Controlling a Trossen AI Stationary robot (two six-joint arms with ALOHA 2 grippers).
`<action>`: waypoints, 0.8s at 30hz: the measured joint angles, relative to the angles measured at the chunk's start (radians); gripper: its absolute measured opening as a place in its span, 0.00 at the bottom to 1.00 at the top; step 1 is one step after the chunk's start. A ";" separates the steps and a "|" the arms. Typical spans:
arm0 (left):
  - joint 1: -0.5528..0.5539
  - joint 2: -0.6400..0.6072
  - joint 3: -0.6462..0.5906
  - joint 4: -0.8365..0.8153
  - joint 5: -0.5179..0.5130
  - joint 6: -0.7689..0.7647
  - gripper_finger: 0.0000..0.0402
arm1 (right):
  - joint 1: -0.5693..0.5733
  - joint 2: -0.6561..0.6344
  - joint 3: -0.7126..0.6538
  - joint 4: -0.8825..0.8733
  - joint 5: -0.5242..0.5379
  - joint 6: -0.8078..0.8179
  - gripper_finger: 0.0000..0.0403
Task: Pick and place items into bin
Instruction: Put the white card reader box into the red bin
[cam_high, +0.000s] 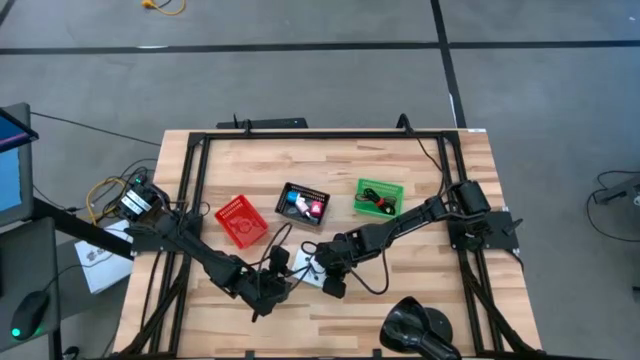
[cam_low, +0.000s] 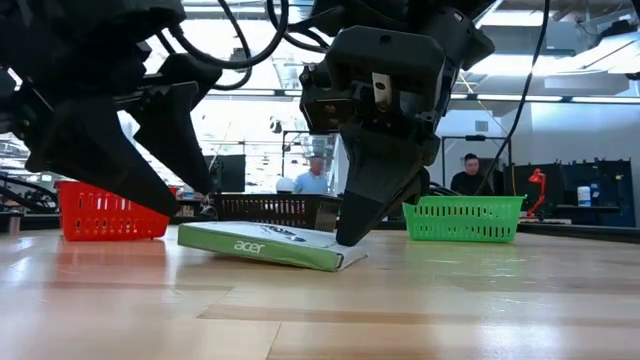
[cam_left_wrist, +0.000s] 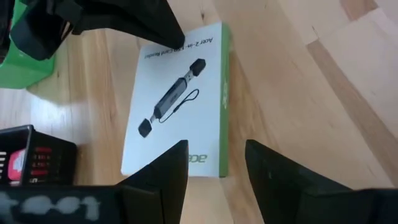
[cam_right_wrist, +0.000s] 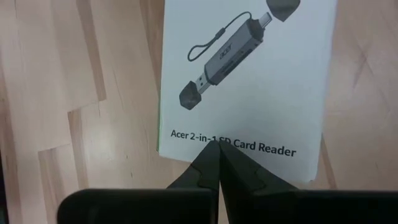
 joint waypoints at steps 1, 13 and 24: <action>0.000 0.000 0.000 -0.001 0.000 0.002 0.38 | 0.000 0.000 0.000 0.003 0.000 0.000 0.00; -0.012 0.145 0.014 0.030 -0.180 0.071 0.38 | 0.000 0.001 0.000 0.021 0.002 -0.001 0.00; 0.005 0.146 0.016 -0.001 -0.324 0.106 0.38 | 0.006 0.001 -0.001 0.030 -0.020 -0.021 0.00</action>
